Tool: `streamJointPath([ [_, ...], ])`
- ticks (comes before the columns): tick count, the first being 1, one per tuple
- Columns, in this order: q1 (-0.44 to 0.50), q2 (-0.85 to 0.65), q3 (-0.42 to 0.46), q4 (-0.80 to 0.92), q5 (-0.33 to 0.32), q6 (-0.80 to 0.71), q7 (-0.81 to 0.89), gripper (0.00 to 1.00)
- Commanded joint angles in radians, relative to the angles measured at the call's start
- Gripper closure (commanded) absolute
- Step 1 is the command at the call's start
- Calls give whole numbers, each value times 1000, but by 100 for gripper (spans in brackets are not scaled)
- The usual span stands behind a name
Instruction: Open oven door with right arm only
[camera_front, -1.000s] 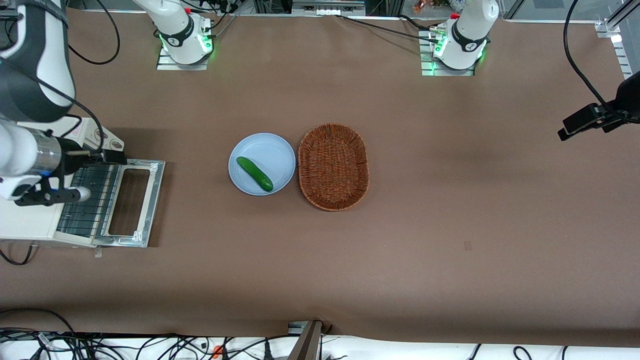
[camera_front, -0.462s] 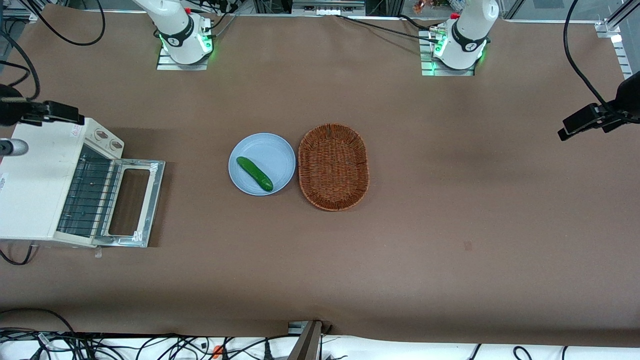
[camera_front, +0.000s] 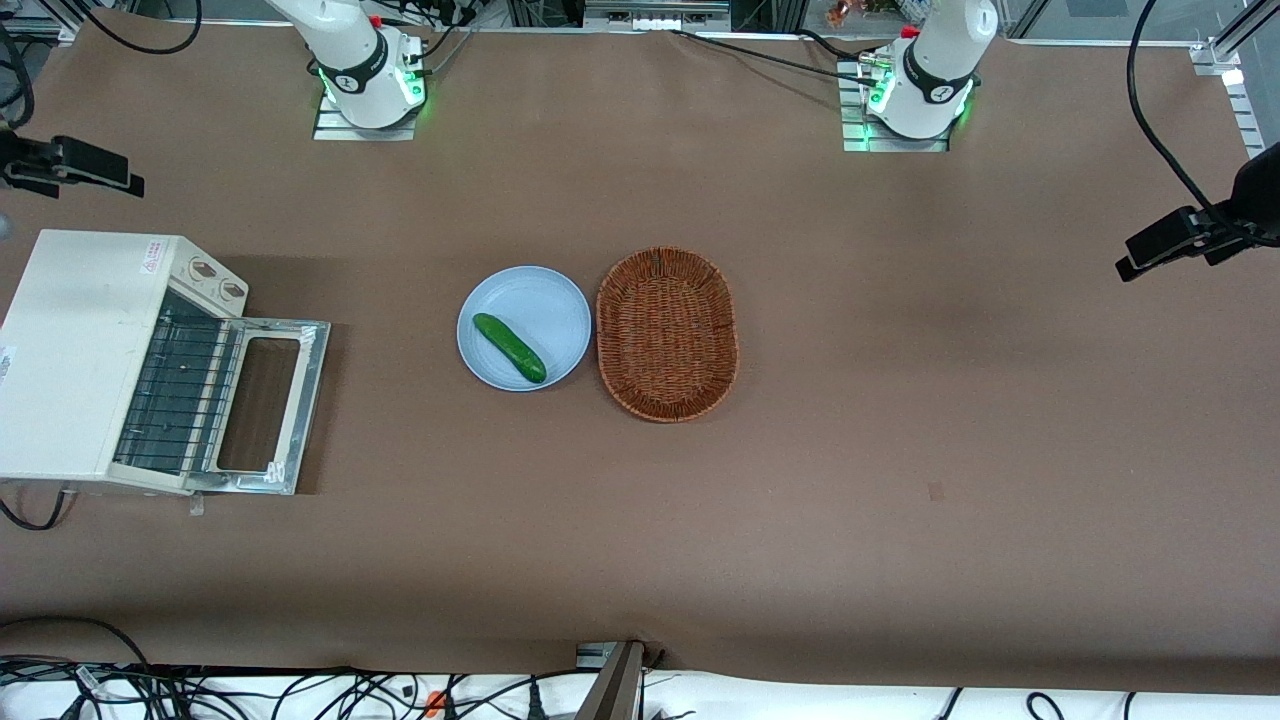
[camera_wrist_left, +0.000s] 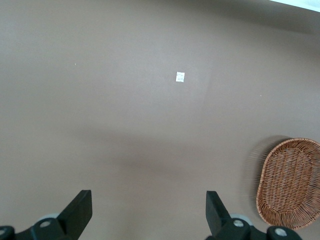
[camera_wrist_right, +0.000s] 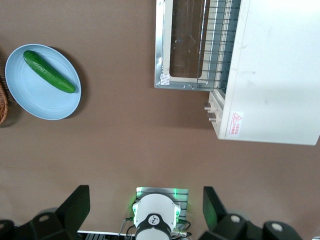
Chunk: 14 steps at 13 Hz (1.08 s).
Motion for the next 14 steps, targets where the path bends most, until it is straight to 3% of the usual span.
streamJointPath([
  [1,-24,-93,23,-92,0,31,-6,0],
  [4,-83,-113,89,-92,2,26,-6,0],
  [14,-65,-44,103,-7,4,54,-5,0],
])
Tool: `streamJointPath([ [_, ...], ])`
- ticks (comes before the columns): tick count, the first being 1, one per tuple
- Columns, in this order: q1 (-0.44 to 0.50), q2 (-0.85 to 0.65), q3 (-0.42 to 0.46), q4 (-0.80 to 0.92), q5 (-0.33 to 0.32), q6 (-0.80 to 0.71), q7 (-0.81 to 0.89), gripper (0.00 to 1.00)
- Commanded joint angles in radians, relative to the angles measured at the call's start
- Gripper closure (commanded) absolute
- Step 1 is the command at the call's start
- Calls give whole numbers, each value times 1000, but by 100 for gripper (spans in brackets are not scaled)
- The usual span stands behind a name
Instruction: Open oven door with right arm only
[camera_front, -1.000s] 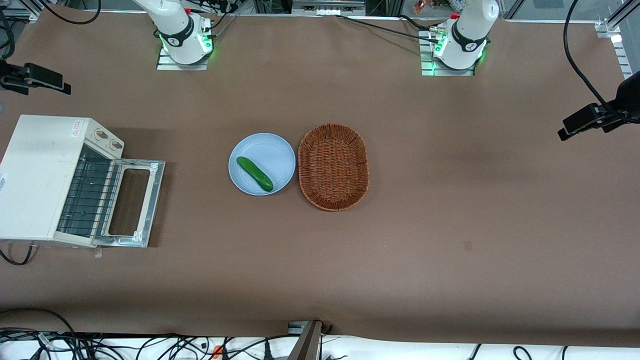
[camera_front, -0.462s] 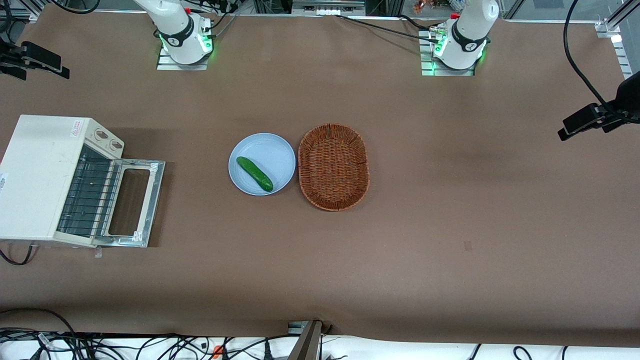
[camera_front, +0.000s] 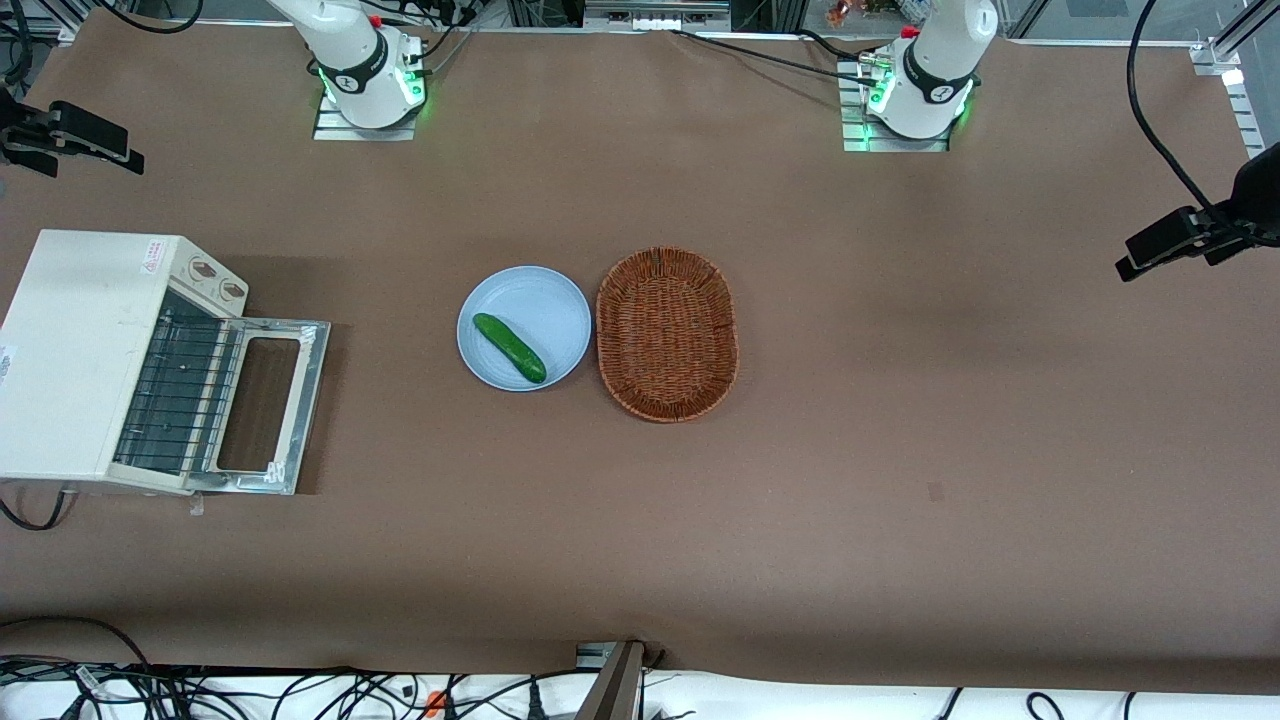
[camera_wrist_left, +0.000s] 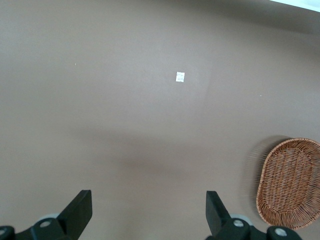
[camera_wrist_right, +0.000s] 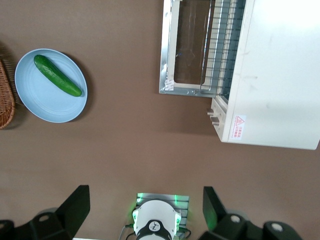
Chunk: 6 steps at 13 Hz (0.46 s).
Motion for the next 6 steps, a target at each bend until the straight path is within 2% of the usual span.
streamJointPath([
  [1,-4,7,15,32,5,0,-5,0],
  [6,-5,4,12,32,11,-2,-5,0],
])
